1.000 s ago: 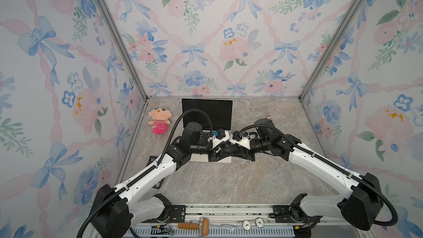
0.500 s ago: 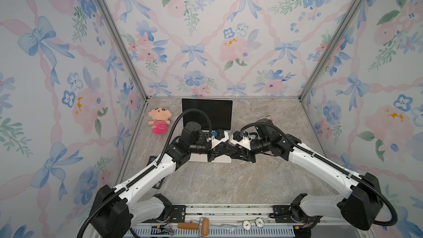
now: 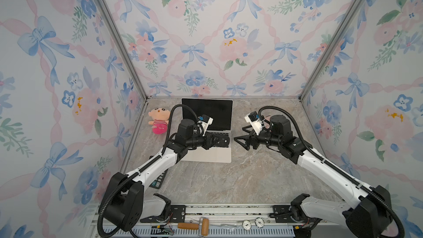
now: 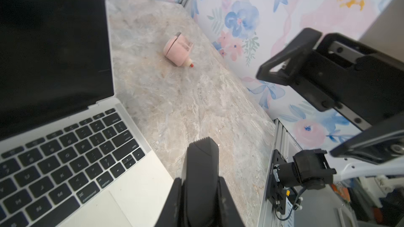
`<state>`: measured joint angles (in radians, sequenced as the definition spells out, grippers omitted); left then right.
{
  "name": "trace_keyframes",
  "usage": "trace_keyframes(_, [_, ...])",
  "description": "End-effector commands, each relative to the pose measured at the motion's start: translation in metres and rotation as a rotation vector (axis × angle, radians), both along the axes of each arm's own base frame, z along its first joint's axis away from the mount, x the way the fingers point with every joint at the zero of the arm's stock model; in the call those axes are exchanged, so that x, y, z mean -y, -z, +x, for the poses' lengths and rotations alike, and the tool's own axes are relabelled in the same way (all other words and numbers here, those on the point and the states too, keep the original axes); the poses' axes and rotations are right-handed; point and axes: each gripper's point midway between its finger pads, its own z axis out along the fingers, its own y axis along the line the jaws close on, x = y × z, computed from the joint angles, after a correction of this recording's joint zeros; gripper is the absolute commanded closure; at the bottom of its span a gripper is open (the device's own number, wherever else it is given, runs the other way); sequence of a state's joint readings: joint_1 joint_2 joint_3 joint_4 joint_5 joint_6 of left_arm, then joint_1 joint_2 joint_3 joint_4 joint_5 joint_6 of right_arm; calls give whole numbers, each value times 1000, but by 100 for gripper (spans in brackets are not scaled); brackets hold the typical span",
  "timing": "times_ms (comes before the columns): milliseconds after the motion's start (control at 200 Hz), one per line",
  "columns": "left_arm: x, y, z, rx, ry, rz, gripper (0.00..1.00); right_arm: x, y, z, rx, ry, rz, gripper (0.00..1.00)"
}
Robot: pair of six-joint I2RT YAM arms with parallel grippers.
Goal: Insert the wireless mouse receiver into the laptop
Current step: Pick up the mouse from the center of the board, then remove the lid from the mouse.
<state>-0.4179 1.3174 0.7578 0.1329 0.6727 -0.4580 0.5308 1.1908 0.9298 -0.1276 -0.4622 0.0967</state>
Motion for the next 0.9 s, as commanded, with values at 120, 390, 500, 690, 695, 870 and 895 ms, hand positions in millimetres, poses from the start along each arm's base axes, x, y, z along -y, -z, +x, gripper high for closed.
trace_keyframes(120, [14, -6, -5, -245, 15, -167, 100, -13, 44, 0, -414, 136, 21, 15])
trace_keyframes(390, [14, -18, -9, -323, 37, -236, 100, -47, 54, -9, -559, 53, 126, 15])
trace_keyframes(500, [11, -17, -10, -360, 17, -252, 100, -52, 48, -8, -574, 40, 179, 17])
trace_keyframes(690, [8, -26, -8, -378, 3, -299, 100, -55, 51, -11, -604, 37, 196, 23])
trace_keyframes(695, [8, -26, -8, -379, 3, -300, 100, -55, 51, -11, -606, 36, 195, 23])
trace_keyframes(870, [8, -34, -9, -367, 20, -312, 100, -54, 59, -13, -632, 39, 182, 32])
trace_keyframes(895, [8, -36, -9, -367, 24, -314, 100, -54, 58, -13, -629, 39, 183, 33])
